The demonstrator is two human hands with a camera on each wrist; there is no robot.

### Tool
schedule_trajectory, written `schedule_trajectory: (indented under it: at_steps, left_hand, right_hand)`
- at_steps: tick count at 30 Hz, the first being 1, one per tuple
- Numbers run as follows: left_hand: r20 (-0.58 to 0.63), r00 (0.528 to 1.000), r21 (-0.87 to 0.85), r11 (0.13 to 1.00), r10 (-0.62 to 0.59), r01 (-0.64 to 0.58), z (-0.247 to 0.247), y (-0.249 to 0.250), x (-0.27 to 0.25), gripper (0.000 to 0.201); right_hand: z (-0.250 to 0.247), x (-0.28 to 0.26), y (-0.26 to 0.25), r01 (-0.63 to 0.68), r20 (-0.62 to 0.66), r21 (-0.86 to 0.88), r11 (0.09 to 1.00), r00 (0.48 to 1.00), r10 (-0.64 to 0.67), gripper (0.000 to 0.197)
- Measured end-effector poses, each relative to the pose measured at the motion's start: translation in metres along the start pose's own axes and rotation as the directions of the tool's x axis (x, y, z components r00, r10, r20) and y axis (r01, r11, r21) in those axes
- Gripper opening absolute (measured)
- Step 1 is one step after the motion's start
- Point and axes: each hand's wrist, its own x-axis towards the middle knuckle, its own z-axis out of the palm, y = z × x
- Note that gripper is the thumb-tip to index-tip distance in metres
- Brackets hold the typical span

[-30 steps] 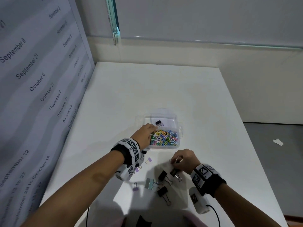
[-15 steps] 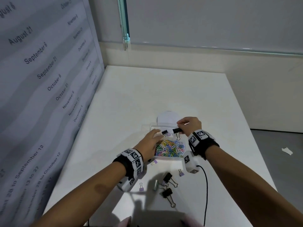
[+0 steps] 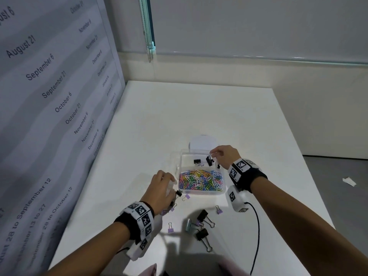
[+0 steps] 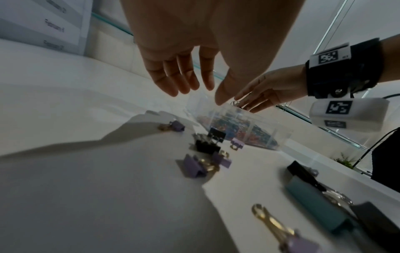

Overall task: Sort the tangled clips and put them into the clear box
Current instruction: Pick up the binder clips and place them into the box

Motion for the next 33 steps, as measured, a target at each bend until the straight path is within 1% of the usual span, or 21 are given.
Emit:
schedule_trajectory:
  at_steps: [1,3,4,6,7,8,11,15,19,21,22,23,25,26,27,28,30,32,33]
  left_hand:
    - [0.008,1.000,0.003,1.000,-0.022,0.022,0.000,-0.002,-0.003,0.029]
    - [0.033,0.997,0.013,0.998,-0.068,0.067,0.001,-0.007,-0.008,0.037]
    - [0.062,0.993,0.015,0.995,-0.102,0.101,0.001,-0.009,-0.010,0.044]
    - [0.147,0.973,0.036,0.985,-0.175,0.172,0.001,-0.012,-0.013,0.065]
    - [0.188,0.963,0.060,0.981,-0.194,0.186,0.002,-0.014,-0.014,0.075]
    - [0.221,0.954,0.089,0.978,-0.205,0.189,0.003,-0.015,-0.015,0.080]
    - [0.261,0.945,0.125,0.978,-0.196,0.168,0.007,-0.014,-0.015,0.075]
    - [0.255,0.951,0.078,0.984,-0.174,0.159,0.015,-0.009,-0.014,0.071]
    - [0.251,0.958,0.053,0.990,-0.139,0.130,0.021,-0.001,-0.011,0.061]
    - [0.244,0.960,0.057,0.990,-0.137,0.127,0.022,0.002,-0.011,0.058]
    - [0.241,0.960,0.061,0.990,-0.141,0.130,0.022,0.002,-0.011,0.058]
    - [0.237,0.961,0.065,0.989,-0.143,0.132,0.023,0.002,-0.011,0.058]
    - [0.240,0.961,0.075,0.989,-0.140,0.125,0.024,0.002,-0.013,0.055]
    - [0.246,0.960,0.082,0.990,-0.131,0.115,0.024,0.002,-0.014,0.051]
    - [0.252,0.960,0.084,0.991,-0.120,0.102,0.025,0.002,-0.015,0.045]
    - [0.260,0.960,0.083,0.993,-0.108,0.089,0.026,0.003,-0.016,0.040]
    - [0.277,0.957,0.077,0.995,-0.083,0.064,0.027,0.005,-0.017,0.030]
    - [0.296,0.953,0.079,0.996,-0.071,0.050,0.028,0.007,-0.016,0.022]
    - [0.305,0.950,0.083,0.996,-0.068,0.044,0.029,0.007,-0.016,0.020]
  right_hand:
    - [0.000,-0.002,-0.001,0.014,0.019,-0.013,1.000,1.000,-0.014,0.034]
    - [-0.001,-0.009,-0.001,0.044,0.017,-0.014,0.999,0.999,-0.044,0.035]
    - [-0.001,-0.013,-0.002,0.052,0.004,-0.009,0.999,0.999,-0.052,0.034]
    - [-0.002,-0.022,-0.001,0.067,-0.023,-0.003,0.998,0.997,-0.067,0.033]
    - [-0.002,-0.027,0.001,0.077,-0.035,-0.003,0.997,0.996,-0.077,0.032]
    - [-0.003,-0.032,0.004,0.091,-0.042,-0.002,0.996,0.995,-0.091,0.029]
    - [-0.004,-0.051,0.015,0.146,-0.040,-0.008,0.989,0.988,-0.146,0.025]
    - [-0.001,-0.081,0.032,0.178,0.069,-0.045,0.983,0.982,-0.175,0.027]
    - [0.011,-0.102,0.052,0.149,0.168,-0.150,0.977,0.978,-0.123,0.024]
    - [0.020,-0.111,0.060,0.128,0.277,-0.210,0.969,0.959,-0.066,0.011]
    - [0.025,-0.115,0.062,0.132,0.326,-0.252,0.959,0.944,-0.045,0.018]
    - [0.031,-0.119,0.066,0.159,0.368,-0.281,0.946,0.928,-0.047,0.039]
    - [0.043,-0.124,0.070,0.235,0.421,-0.269,0.934,0.901,-0.106,0.079]
    - [0.048,-0.127,0.069,0.272,0.439,-0.252,0.929,0.887,-0.141,0.092]
    - [0.052,-0.129,0.067,0.299,0.453,-0.244,0.923,0.876,-0.164,0.102]
    - [0.056,-0.131,0.065,0.323,0.466,-0.248,0.913,0.866,-0.180,0.107]
    - [0.062,-0.134,0.059,0.372,0.492,-0.285,0.883,0.848,-0.198,0.109]
    - [0.068,-0.136,0.054,0.422,0.514,-0.335,0.843,0.831,-0.211,0.102]
    - [0.071,-0.136,0.053,0.439,0.516,-0.348,0.829,0.827,-0.222,0.094]
